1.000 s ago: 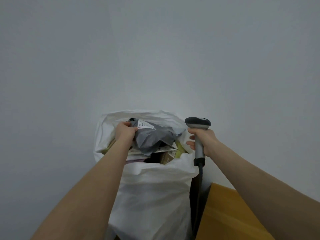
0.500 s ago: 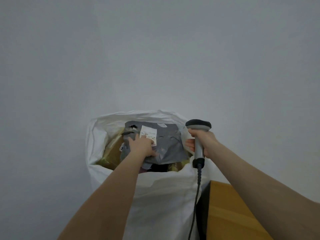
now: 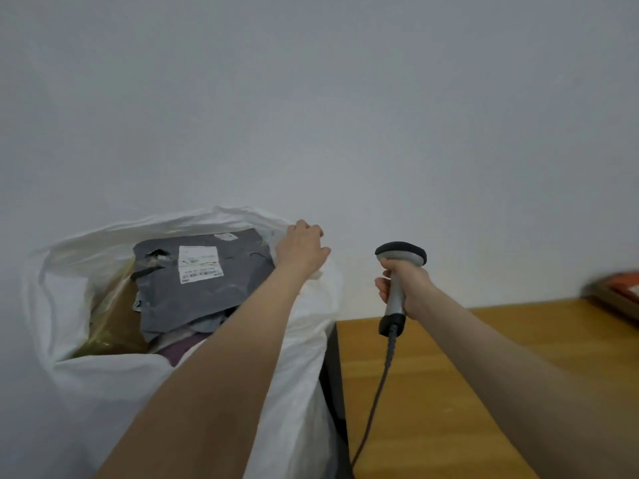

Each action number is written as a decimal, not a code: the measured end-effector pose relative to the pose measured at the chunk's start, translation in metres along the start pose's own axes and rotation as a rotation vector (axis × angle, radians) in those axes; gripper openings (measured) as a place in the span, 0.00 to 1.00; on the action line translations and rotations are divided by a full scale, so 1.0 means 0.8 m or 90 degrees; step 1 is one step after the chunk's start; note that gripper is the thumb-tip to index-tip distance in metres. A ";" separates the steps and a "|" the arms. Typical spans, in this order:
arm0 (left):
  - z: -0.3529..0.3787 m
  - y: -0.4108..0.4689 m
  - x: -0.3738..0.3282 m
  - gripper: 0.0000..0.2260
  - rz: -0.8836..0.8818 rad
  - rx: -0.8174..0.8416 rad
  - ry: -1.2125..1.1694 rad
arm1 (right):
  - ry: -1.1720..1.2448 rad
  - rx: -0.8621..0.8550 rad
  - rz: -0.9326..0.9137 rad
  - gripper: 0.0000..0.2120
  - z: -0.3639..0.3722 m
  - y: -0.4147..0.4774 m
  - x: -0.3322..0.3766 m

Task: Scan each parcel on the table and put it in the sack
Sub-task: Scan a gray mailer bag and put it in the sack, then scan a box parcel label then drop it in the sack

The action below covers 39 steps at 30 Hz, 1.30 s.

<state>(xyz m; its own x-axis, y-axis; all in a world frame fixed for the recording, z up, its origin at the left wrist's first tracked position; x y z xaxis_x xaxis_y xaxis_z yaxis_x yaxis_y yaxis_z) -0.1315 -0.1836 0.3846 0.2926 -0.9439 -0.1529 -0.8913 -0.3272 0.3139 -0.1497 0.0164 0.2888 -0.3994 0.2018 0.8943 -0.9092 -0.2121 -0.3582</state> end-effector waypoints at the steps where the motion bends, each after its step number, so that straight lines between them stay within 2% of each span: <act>1: 0.013 -0.002 -0.029 0.19 0.025 0.014 -0.014 | 0.005 -0.021 0.005 0.10 -0.024 -0.002 -0.003; 9: 0.130 -0.048 -0.247 0.21 0.156 0.163 -0.025 | 0.026 -0.180 0.027 0.08 -0.246 -0.025 -0.010; 23: 0.253 -0.145 -0.669 0.23 0.279 0.277 -0.064 | 0.062 -0.381 0.063 0.08 -0.682 -0.063 0.025; 30: 0.311 -0.164 -0.809 0.23 0.314 0.333 -0.065 | 0.071 -0.477 0.072 0.09 -0.836 -0.046 0.044; 39: 0.441 -0.125 -0.952 0.23 0.347 0.409 -0.065 | 0.092 -0.563 0.096 0.08 -0.985 0.030 0.057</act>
<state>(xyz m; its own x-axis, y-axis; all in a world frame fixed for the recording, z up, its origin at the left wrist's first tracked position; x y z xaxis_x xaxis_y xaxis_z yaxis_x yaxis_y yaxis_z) -0.3876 0.5834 0.1388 -0.2405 -0.9436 -0.2278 -0.9310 0.2906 -0.2210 -0.2822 0.7738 0.1098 -0.4777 0.3623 0.8003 -0.5813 0.5527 -0.5972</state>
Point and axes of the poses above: each hand's wrist, its own y-axis towards the middle knuckle, its own z-axis out of the palm, x = y × z, the point moved 8 cm from there along y, towards the middle knuckle, and after that the axes turned 2 degrees about -z, right-handed, at the moved point
